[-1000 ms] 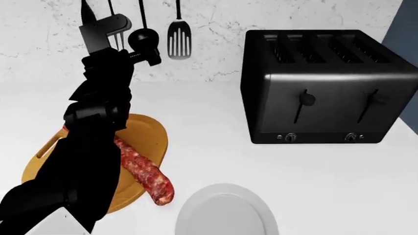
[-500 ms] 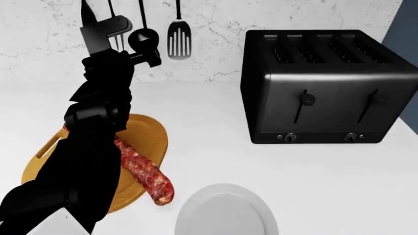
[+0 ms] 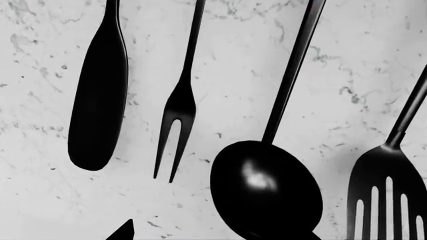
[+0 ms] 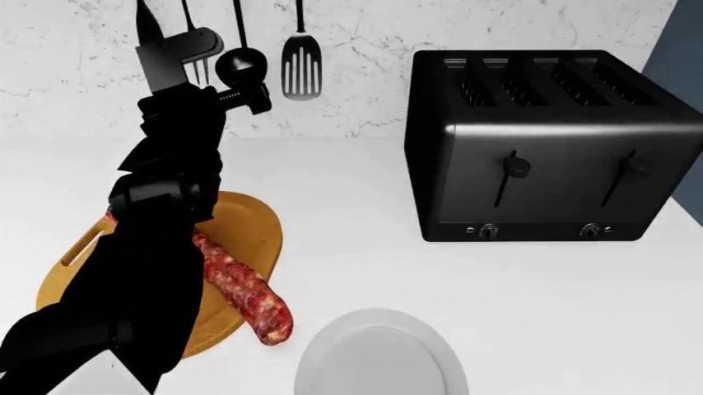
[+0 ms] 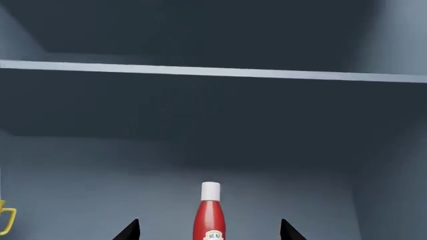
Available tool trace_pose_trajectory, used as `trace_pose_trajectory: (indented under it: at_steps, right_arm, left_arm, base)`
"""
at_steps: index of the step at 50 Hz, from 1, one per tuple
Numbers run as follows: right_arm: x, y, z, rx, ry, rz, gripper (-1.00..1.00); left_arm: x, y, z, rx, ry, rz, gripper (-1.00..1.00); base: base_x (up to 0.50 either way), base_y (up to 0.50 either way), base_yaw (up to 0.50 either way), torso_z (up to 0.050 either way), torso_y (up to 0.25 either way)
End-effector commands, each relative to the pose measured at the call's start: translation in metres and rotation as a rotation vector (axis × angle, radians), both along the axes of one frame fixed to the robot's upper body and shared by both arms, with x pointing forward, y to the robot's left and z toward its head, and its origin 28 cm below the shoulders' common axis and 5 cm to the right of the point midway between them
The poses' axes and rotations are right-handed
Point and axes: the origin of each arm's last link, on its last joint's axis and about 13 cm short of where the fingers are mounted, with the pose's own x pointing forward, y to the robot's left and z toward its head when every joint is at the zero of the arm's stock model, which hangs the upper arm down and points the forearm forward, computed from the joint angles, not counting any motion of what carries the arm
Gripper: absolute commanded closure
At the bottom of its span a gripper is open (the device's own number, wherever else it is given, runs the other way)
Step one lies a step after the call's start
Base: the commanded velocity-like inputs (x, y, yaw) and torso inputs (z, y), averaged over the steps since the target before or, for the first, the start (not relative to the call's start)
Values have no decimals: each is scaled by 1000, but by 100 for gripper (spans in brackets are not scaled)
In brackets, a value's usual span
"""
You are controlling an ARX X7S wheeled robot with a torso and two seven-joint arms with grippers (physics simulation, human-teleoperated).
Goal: Pick the salami from the plate and place it on the cutting board. Then pick the condiment bottle from the cabinet and place it next to the cutting board.
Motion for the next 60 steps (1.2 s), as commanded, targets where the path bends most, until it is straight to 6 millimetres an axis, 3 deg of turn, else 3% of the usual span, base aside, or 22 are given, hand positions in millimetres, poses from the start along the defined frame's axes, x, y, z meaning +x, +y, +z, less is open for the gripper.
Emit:
trace_pose_trajectory:
  at_steps: [1,17,26,36,43,60]
  right_arm:
    - [31,7,34,1,45,-49,-100]
    - [79,10,79,25,81,-57,-100]
    - [108,12,87,26,135,-22,-100]
    - [143,0,81,78,251,-53,-100]
    - [163,2,69,77,330,2,-100]
    - [184,-1,52,113,428,108,-100]
  left_arm:
    - [0,0,-1,2,2,2,-100]
    - [0,0,-1,17,5,9,-100]
    - [0,-1,-2,24,6,6,-100]
    - [0,-1,-2,33,9,6,-100]
    - [0,-1,-2,30,7,6,-100]
    - [0,-1,-2,29,1,-2,-100]
  base:
    - [0,0,0,0,0]
    - [0,0,0,0,0]
    - [0,0,0,0,0]
    - [0,0,0,0,0]
    - [0,0,0,0,0]
    - [0,0,0,0,0]
